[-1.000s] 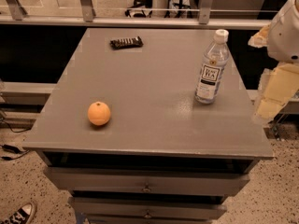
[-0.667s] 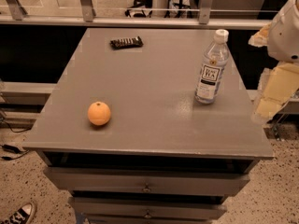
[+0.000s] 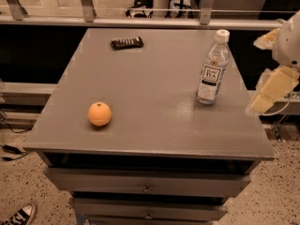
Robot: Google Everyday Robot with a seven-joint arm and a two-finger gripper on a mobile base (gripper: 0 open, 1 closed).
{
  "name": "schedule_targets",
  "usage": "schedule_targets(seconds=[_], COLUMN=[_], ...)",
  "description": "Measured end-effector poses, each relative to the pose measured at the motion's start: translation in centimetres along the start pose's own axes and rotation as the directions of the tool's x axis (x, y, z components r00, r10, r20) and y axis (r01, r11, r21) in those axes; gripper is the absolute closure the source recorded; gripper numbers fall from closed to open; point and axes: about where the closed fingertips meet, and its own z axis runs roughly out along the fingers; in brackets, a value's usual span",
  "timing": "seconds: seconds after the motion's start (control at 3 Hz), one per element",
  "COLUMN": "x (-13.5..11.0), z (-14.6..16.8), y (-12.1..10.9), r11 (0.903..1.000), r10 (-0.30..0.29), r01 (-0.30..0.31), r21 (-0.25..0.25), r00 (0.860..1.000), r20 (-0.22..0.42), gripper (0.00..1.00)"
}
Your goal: Knock blue plastic bottle over
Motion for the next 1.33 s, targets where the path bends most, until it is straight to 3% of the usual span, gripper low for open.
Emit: schedule_targets(seconds=[0.33, 0.67, 1.0, 1.33], x=[-0.1, -0.6, -1.6, -2.7], z=[1.9, 4.5, 6.6, 8.4], y=[-1.0, -2.0, -3.3, -4.5], r11=[0.9987, 0.9948, 0.9885, 0.9784], r10=[0.051, 0.102, 0.151, 0.204], r01=[-0.050, -0.099, -0.145, -0.192], r21=[-0.010, -0.027, -0.043, -0.076], r00=[0.993, 0.967, 0.914, 0.842], r20=[0.104, 0.235, 0.378, 0.499], gripper=[0.00, 0.00, 0.00, 0.00])
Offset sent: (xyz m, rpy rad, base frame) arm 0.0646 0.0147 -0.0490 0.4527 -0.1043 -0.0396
